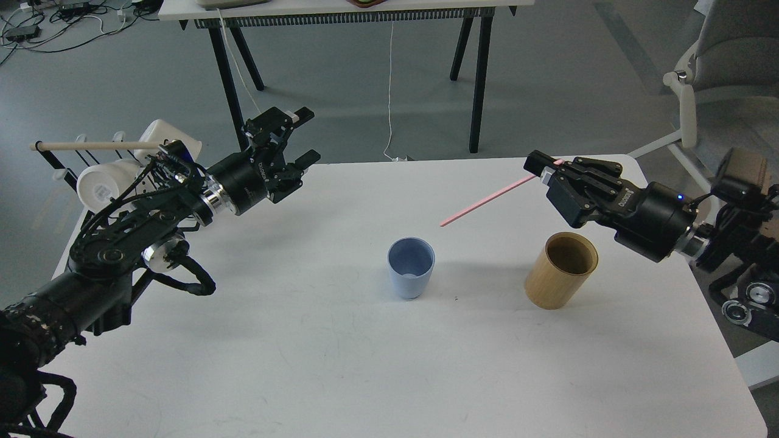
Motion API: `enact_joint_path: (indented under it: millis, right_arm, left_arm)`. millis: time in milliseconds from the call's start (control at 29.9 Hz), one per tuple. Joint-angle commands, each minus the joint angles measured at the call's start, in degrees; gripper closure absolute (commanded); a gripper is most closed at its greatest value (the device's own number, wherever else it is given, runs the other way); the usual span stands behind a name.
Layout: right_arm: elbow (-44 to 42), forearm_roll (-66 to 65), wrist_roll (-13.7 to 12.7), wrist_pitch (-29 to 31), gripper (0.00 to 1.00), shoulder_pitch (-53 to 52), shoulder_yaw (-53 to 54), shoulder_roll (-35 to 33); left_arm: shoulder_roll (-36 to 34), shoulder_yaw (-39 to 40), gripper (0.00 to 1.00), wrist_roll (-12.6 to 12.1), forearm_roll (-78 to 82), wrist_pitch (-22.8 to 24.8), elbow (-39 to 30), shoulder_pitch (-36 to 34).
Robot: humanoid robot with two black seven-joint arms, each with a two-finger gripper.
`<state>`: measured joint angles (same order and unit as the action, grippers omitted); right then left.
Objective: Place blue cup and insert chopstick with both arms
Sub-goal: 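Swing the pink stick over and lower it into the blue cup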
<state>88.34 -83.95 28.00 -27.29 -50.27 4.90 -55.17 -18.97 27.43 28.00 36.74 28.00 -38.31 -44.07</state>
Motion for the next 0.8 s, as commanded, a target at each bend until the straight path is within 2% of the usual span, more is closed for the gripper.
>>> enact_joint_path:
  millis: [0,367,768]
  right_arm:
    - [-1.24,-0.95,0.00,0.05,0.99,-4.04,-5.42,2.07]
    - [-7.21,-2.27,0.00,0.05,0.99,-6.24,-7.80,9.19]
    - [-9.76,-2.45,0.00,0.05,0.97,-6.33,-9.55,12.89]
  left_arm:
    - [-0.01,0.00,0.09,0.00,0.00,0.00,-0.01,0.30]
    - [-0.01,0.00,0.08,0.00,0.00,0.00,1.13,1.00]
    - [0.08,0.17,0.08,0.00,0.00,0.00,1.31,1.09]
